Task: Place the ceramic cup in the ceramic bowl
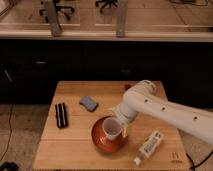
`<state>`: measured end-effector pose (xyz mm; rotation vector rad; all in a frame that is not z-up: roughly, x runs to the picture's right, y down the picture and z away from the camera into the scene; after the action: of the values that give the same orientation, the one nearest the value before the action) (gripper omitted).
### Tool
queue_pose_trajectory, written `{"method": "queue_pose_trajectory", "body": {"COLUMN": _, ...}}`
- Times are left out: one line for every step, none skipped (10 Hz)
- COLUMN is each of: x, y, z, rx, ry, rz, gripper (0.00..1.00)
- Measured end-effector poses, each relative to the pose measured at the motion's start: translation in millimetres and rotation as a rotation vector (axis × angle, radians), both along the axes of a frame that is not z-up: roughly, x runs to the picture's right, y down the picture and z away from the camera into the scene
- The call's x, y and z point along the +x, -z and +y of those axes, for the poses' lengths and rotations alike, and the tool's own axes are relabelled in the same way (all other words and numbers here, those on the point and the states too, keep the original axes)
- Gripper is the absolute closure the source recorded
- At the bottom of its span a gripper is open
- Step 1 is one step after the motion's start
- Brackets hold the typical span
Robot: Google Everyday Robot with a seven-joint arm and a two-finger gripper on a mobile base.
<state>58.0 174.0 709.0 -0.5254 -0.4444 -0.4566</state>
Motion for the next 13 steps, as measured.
{"method": "queue_pose_trajectory", "body": {"x": 0.4, "y": -0.4, "z": -0.8, "rx": 0.002, "ry": -0.002, "rz": -0.001, "gripper": 0.2}}
{"method": "queue_pose_trajectory", "body": {"x": 0.7, "y": -0.9, "z": -1.5, "rx": 0.004, "ry": -0.005, "rz": -0.003, "gripper": 0.2}}
{"method": "queue_pose_trajectory", "body": {"x": 1.2, "y": -1.3, "z": -1.7, "rx": 0.005, "ry": -0.007, "rz": -0.004, "gripper": 0.2}}
{"method": "queue_pose_trajectory", "body": {"x": 1.7, "y": -1.7, "z": -2.2, "rx": 0.007, "ry": -0.01, "rz": -0.004, "gripper": 0.2}}
{"method": "queue_pose_trajectory", "body": {"x": 2.4, "y": -2.1, "z": -3.0, "rx": 0.01, "ry": -0.014, "rz": -0.005, "gripper": 0.2}}
{"method": "queue_pose_trajectory", "body": {"x": 2.7, "y": -2.7, "z": -3.6, "rx": 0.012, "ry": -0.016, "rz": -0.007, "gripper": 0.2}}
{"method": "queue_pose_trajectory", "body": {"x": 3.2, "y": -3.1, "z": -4.9, "rx": 0.015, "ry": -0.02, "rz": -0.008, "gripper": 0.2}}
{"method": "queue_pose_trajectory", "body": {"x": 3.9, "y": -3.7, "z": -5.8, "rx": 0.018, "ry": -0.024, "rz": -0.009, "gripper": 0.2}}
{"method": "queue_pose_trajectory", "body": {"x": 4.4, "y": -4.2, "z": -6.5, "rx": 0.021, "ry": -0.029, "rz": -0.01, "gripper": 0.2}}
{"method": "queue_pose_trajectory", "body": {"x": 5.0, "y": -4.7, "z": -7.5, "rx": 0.024, "ry": -0.033, "rz": -0.011, "gripper": 0.2}}
{"method": "queue_pose_trajectory", "body": {"x": 5.8, "y": -5.3, "z": -7.9, "rx": 0.026, "ry": -0.036, "rz": -0.013, "gripper": 0.2}}
{"method": "queue_pose_trajectory", "body": {"x": 6.8, "y": -5.9, "z": -8.9, "rx": 0.03, "ry": -0.041, "rz": -0.015, "gripper": 0.2}}
{"method": "queue_pose_trajectory", "body": {"x": 7.2, "y": -6.2, "z": -9.9, "rx": 0.033, "ry": -0.045, "rz": -0.017, "gripper": 0.2}}
